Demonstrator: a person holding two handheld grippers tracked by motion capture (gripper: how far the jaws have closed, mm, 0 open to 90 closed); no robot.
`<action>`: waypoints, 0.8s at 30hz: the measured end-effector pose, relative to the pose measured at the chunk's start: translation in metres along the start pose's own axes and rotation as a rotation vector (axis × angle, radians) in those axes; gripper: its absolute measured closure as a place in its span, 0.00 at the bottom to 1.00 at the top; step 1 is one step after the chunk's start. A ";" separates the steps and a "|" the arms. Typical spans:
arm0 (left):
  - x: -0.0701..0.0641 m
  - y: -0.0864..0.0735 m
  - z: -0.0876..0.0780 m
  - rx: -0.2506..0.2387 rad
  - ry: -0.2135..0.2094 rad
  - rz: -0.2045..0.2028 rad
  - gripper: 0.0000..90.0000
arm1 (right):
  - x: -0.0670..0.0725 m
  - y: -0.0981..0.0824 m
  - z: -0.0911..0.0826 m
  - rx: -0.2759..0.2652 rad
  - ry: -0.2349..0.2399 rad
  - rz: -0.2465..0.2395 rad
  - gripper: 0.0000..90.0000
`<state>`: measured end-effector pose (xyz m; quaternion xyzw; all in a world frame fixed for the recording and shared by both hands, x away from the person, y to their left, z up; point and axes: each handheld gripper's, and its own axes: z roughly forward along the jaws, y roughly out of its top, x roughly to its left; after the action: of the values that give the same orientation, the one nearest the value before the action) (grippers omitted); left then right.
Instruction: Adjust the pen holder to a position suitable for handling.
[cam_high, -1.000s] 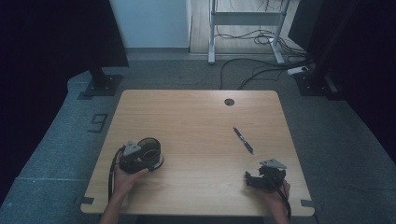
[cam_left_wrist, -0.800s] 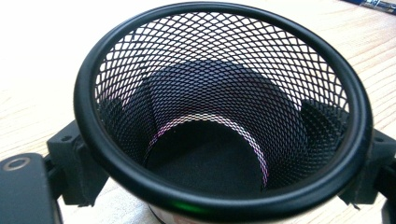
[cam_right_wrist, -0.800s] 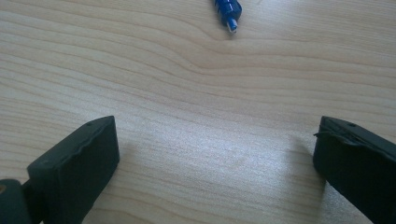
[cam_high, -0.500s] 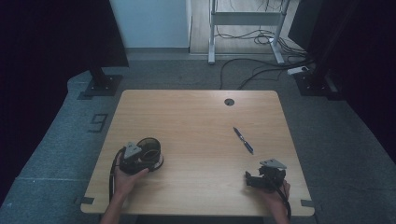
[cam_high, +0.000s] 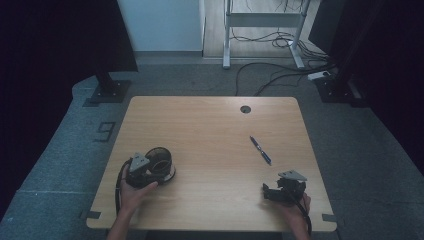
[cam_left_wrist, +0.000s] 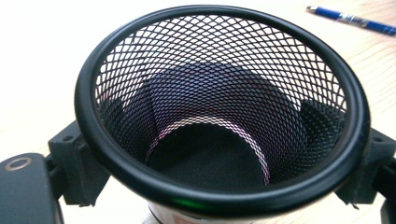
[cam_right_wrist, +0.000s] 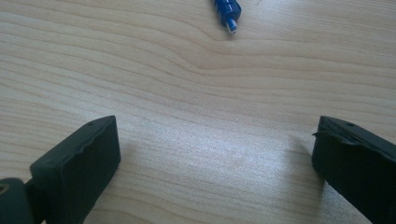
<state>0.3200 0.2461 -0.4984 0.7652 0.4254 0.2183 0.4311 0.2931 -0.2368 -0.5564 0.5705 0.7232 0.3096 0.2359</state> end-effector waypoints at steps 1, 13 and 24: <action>-0.001 0.000 -0.001 -0.004 -0.003 -0.001 0.11 | 0.000 0.000 0.000 0.000 0.000 0.000 0.01; -0.008 0.004 -0.009 -0.038 -0.026 -0.030 0.11 | 0.000 0.000 0.000 -0.004 -0.003 0.003 0.02; -0.012 0.016 0.008 -0.032 -0.033 -0.119 0.11 | 0.000 0.000 0.000 -0.006 0.000 0.001 0.02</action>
<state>0.3262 0.2276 -0.4892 0.7350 0.4594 0.1863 0.4625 0.2928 -0.2372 -0.5564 0.5703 0.7220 0.3118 0.2374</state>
